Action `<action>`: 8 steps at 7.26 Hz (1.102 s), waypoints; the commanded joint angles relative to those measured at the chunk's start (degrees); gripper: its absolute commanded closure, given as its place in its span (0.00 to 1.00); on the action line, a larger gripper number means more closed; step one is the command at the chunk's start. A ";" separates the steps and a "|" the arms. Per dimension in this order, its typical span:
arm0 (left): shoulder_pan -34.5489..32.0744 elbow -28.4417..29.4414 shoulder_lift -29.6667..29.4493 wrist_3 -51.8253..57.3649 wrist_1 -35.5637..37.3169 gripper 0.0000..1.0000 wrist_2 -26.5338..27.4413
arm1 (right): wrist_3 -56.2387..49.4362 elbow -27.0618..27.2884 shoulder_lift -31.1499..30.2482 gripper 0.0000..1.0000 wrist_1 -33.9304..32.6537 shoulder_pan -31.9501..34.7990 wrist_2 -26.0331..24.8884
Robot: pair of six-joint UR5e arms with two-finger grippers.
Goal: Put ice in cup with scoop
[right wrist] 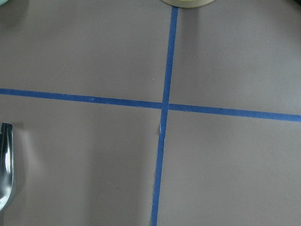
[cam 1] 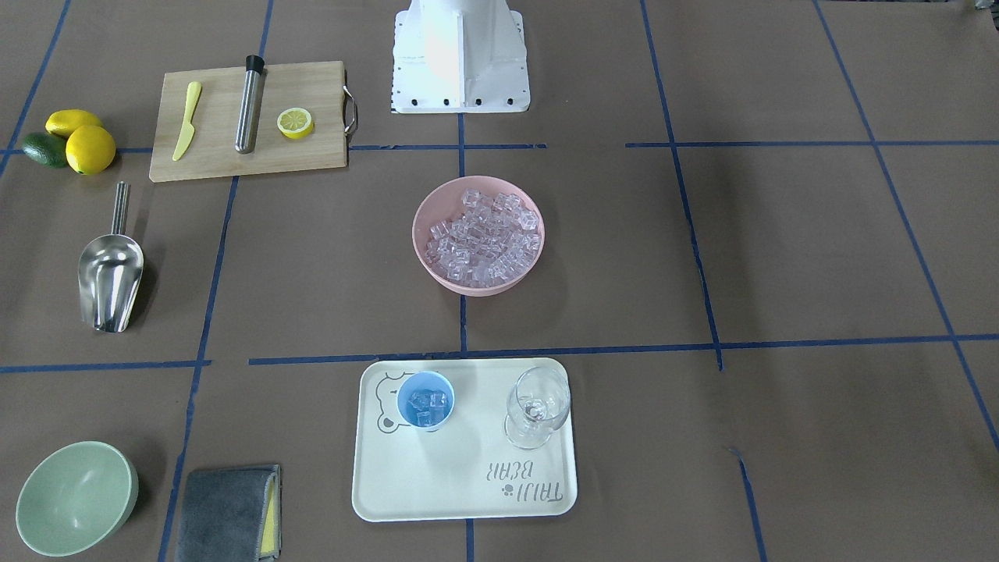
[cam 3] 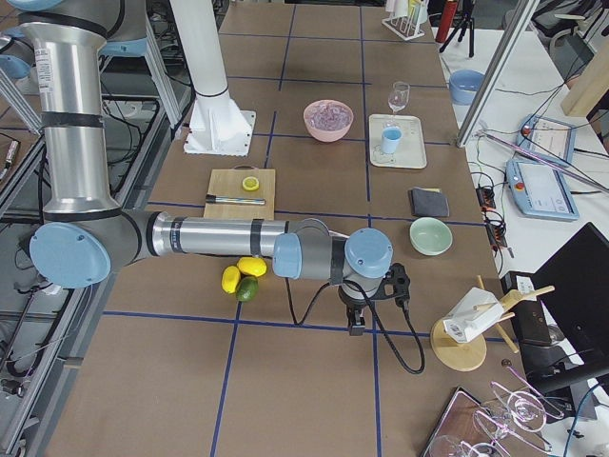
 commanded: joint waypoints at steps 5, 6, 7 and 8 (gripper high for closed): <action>0.00 -0.48 -0.10 -2.70 -0.09 0.00 0.09 | 1.48 0.62 -3.49 0.00 0.21 0.40 -0.45; 0.00 -0.57 -0.01 -2.70 -0.09 0.00 0.09 | 1.48 0.79 -3.49 0.00 0.99 1.27 -0.45; 0.00 -0.57 -0.01 -2.70 -0.09 0.00 0.09 | 1.74 0.71 -4.10 0.00 3.00 1.63 -0.53; -0.09 -0.57 -0.01 -2.70 -0.09 0.00 0.09 | 2.35 0.71 -4.10 0.00 3.37 1.81 -0.45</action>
